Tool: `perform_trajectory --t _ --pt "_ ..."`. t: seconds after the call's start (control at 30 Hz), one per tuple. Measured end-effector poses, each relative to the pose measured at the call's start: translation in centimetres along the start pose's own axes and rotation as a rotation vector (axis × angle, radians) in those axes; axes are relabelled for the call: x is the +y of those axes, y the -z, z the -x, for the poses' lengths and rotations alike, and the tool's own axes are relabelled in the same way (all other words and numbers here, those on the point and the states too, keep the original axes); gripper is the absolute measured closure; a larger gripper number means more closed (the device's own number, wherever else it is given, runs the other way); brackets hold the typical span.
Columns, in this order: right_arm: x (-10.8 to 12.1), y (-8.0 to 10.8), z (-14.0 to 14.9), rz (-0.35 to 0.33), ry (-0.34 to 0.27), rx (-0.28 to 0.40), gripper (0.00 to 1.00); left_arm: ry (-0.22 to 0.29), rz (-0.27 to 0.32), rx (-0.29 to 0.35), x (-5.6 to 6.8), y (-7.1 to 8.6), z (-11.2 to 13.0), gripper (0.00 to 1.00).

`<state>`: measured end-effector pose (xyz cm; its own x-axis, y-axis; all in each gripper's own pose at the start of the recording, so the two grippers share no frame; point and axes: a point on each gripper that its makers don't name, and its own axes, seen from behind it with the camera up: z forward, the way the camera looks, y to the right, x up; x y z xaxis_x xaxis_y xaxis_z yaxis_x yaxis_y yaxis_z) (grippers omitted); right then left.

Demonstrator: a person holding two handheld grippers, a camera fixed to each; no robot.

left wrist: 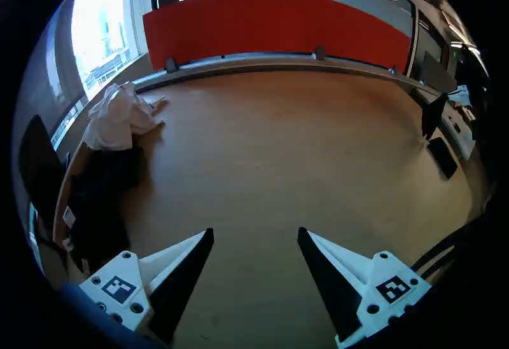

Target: Fold towel

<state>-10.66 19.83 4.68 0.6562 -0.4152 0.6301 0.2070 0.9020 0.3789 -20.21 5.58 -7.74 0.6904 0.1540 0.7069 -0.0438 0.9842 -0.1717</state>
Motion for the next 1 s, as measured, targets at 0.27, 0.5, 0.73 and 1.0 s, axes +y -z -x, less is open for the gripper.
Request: perform_trajectory --t 0.27,0.5,0.73,1.0 --pt "0.7 0.1 1.0 0.009 -0.016 -0.012 0.96 -0.002 0.002 -0.002 0.3 -0.1 -0.1 0.02" --pt "0.9 0.7 1.7 0.012 -0.022 -0.017 0.96 -0.012 0.006 -0.001 0.7 -0.2 -0.2 0.02" --pt "1.3 1.8 3.9 0.019 -0.033 -0.046 0.96 -0.018 0.015 0.004 1.1 -0.1 -0.5 0.02" --pt "2.4 3.0 7.9 0.037 -0.048 -0.105 0.96 -0.027 0.02 0.007 1.3 0.1 -0.4 0.02"
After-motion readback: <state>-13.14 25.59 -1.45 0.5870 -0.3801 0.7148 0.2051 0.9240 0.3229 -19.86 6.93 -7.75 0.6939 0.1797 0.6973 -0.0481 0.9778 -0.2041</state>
